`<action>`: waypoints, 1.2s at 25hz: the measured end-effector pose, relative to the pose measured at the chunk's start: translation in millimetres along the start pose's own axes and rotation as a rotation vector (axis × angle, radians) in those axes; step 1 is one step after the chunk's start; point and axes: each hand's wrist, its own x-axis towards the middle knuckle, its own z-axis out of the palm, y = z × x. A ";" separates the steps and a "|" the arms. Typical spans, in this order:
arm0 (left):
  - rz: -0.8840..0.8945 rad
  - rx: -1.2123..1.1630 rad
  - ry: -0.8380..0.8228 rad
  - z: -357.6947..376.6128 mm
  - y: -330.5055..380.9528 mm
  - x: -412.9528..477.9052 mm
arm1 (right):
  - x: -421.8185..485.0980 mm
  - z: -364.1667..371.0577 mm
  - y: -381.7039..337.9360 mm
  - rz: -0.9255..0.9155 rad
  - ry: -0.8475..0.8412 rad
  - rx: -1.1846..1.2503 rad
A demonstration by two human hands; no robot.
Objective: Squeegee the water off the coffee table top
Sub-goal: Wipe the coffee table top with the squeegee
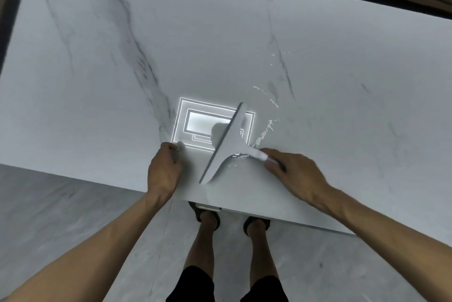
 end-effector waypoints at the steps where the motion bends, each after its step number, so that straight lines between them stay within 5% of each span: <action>1: -0.038 0.000 0.019 -4.3 -7.1 0.5 | 3.9 17.2 -15.4 -0.075 -0.027 -0.023; 7: -0.080 0.017 0.027 -15.6 -32.4 -11.1 | 22.6 93.4 -69.2 -0.418 -0.178 -0.216; 20: 0.107 0.334 -0.362 52.2 21.1 -35.6 | -48.7 -14.6 105.7 -0.089 -0.141 -0.358; 24: 0.110 0.235 -0.276 51.5 30.1 -43.5 | -65.9 -42.3 117.0 -0.050 -0.087 -0.422; 30: -0.011 0.054 -0.111 47.5 27.7 -57.9 | -43.3 14.8 41.0 -0.319 -0.243 -0.368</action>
